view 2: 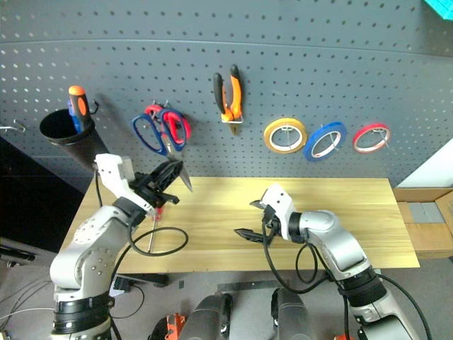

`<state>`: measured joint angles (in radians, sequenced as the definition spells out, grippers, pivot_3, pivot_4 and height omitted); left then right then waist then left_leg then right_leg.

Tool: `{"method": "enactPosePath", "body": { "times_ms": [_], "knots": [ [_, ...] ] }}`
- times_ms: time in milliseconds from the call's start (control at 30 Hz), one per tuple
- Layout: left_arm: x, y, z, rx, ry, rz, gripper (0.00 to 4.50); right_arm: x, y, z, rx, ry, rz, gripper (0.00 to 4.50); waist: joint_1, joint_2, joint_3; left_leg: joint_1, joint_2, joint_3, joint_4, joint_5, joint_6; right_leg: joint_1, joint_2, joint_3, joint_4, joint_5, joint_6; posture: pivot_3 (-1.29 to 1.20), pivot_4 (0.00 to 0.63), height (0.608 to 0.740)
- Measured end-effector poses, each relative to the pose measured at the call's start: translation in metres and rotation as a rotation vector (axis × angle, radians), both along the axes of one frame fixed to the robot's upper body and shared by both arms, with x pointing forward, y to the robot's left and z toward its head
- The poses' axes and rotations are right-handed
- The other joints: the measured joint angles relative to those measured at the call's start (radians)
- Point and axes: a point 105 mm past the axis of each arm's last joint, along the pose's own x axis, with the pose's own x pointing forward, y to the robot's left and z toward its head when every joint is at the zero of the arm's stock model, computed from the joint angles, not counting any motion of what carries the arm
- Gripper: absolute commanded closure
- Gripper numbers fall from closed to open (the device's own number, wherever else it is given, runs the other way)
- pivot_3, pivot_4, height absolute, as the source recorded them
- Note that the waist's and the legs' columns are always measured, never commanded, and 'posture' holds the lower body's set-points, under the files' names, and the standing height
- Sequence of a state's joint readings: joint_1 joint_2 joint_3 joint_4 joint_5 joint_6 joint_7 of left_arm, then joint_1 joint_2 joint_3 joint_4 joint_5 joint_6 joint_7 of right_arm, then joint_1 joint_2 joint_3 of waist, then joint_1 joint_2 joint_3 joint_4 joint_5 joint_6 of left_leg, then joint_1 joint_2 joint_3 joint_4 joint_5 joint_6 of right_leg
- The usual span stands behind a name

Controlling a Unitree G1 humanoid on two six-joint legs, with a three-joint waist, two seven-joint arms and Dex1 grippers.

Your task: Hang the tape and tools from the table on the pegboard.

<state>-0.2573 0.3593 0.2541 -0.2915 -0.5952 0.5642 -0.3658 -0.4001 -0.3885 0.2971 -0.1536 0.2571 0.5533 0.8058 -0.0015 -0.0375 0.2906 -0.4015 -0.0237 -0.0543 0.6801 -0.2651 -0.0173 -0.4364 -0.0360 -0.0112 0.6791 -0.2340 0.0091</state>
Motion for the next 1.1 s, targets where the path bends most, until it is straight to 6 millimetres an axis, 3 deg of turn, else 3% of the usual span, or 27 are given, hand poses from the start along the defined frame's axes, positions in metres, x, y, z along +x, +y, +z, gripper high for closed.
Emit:
{"method": "enactPosePath", "body": {
  "times_ms": [367, 500, 767, 900, 1033, 1100],
  "knots": [
    [0.027, 0.007, -0.003, -0.013, 0.005, 0.016, 4.21, -0.003, 0.002, 0.001, 0.007, -0.003, 0.005, 0.00, -0.002, 0.000, 0.000, 0.000, 0.000, -0.001, -0.001, 0.000, 0.000, 0.000, 0.000, 0.000, -0.001, 0.000, 0.000, 0.01, 0.236, 0.740],
    [0.029, 0.010, -0.010, -0.009, 0.030, 0.031, 2.90, -0.005, 0.009, 0.008, 0.068, 0.013, -0.001, 0.00, -0.006, 0.000, 0.000, 0.000, 0.000, -0.001, -0.002, 0.000, 0.000, -0.001, 0.000, 0.000, -0.001, 0.000, 0.000, 0.01, 0.235, 0.740],
    [0.022, 0.038, -0.019, -0.005, 0.058, 0.147, 0.13, -0.004, 0.014, 0.025, 0.118, 0.003, 0.000, 0.00, -0.003, 0.000, 0.000, 0.000, 0.000, 0.000, -0.002, 0.000, 0.000, -0.001, 0.000, 0.000, -0.001, 0.000, 0.000, 0.02, 0.233, 0.740],
    [0.002, 0.056, -0.026, 0.017, 0.106, 0.173, 0.06, -0.005, 0.015, 0.024, 0.116, 0.013, 0.003, 0.00, -0.005, 0.000, 0.000, 0.000, 0.000, -0.001, -0.002, 0.000, 0.000, -0.001, 0.000, 0.000, -0.001, 0.000, 0.000, 0.03, 0.237, 0.740],
    [-0.018, 0.093, -0.040, 0.043, 0.212, 0.277, 0.06, -0.005, 0.015, 0.024, 0.116, 0.017, 0.007, 0.00, -0.004, 0.000, 0.000, 0.000, 0.000, -0.001, -0.002, 0.000, 0.000, -0.001, 0.000, 0.000, -0.001, 0.000, 0.000, 0.05, 0.248, 0.740],
    [-0.023, 0.103, -0.048, 0.066, 0.279, 0.309, 0.06, -0.005, 0.015, 0.024, 0.117, 0.018, 0.009, 0.00, 0.001, 0.000, 0.000, 0.000, 0.000, -0.002, -0.002, 0.000, 0.000, 0.000, 0.000, -0.001, -0.001, 0.000, 0.000, 0.06, 0.250, 0.740]
  ]
}}
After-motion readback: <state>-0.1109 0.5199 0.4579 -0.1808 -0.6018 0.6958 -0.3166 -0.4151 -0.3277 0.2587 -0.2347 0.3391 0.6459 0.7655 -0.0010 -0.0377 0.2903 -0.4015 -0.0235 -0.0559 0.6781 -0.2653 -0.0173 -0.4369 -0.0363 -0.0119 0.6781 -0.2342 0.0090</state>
